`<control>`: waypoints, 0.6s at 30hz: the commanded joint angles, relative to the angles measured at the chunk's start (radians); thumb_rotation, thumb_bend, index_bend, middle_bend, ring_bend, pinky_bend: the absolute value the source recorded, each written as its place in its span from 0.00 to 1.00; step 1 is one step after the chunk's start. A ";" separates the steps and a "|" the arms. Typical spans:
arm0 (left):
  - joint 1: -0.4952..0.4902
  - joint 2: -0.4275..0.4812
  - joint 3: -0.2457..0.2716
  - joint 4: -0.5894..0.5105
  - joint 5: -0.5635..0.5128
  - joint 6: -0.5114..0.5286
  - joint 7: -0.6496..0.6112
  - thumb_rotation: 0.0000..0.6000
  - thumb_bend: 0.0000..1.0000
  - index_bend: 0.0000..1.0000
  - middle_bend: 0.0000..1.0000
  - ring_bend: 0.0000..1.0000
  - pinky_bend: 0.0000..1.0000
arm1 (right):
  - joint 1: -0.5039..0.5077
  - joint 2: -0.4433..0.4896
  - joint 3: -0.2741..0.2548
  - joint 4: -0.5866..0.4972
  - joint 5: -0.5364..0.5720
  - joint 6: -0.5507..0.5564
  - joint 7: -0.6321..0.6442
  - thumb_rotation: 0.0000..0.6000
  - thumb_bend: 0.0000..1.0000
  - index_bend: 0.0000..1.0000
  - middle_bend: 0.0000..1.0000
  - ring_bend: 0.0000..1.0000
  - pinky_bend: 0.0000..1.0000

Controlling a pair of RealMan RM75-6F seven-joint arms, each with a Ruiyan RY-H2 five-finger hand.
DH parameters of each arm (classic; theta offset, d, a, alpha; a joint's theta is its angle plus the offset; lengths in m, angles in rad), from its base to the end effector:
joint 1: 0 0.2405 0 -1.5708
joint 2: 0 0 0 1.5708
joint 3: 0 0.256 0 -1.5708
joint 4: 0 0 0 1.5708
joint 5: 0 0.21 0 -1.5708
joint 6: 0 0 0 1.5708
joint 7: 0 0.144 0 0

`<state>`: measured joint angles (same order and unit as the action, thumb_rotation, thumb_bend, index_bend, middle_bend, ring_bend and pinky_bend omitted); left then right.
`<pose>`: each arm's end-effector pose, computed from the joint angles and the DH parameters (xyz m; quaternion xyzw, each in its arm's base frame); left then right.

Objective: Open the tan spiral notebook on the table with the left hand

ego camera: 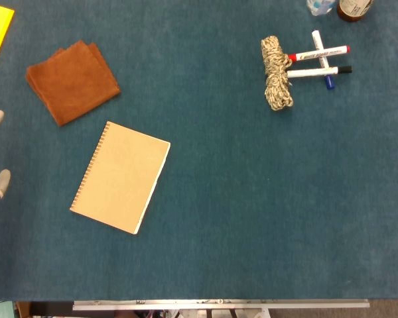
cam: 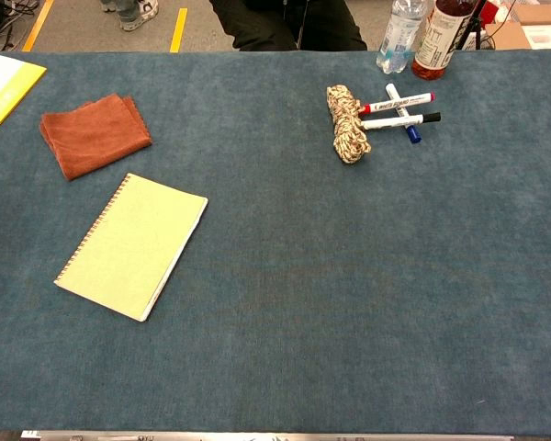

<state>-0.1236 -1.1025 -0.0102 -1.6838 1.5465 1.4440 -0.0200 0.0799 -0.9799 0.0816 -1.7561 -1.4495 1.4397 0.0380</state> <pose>-0.2902 0.1823 0.1446 -0.6181 -0.4106 -0.4044 0.5347 -0.2981 -0.1842 0.1899 0.5747 -0.4155 0.3915 0.5864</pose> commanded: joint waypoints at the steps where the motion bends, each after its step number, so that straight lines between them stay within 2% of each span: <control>1: -0.005 0.002 0.001 0.002 0.009 -0.003 -0.001 1.00 0.33 0.00 0.00 0.00 0.00 | 0.000 0.000 0.005 -0.001 0.000 0.008 -0.003 1.00 0.19 0.26 0.24 0.15 0.28; 7: -0.024 0.016 0.009 0.007 0.038 -0.024 -0.007 1.00 0.33 0.00 0.00 0.00 0.00 | 0.009 0.014 0.022 -0.009 -0.002 0.015 -0.010 1.00 0.19 0.26 0.24 0.15 0.28; 18: -0.119 0.026 0.042 0.015 0.129 -0.144 -0.103 1.00 0.33 0.00 0.00 0.00 0.00 | 0.022 0.006 0.049 -0.021 0.030 0.024 -0.053 1.00 0.19 0.26 0.24 0.15 0.28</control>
<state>-0.2276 -1.0771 0.0252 -1.6709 1.6611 1.3146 -0.1110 0.1013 -0.9729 0.1292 -1.7772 -1.4217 1.4650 -0.0127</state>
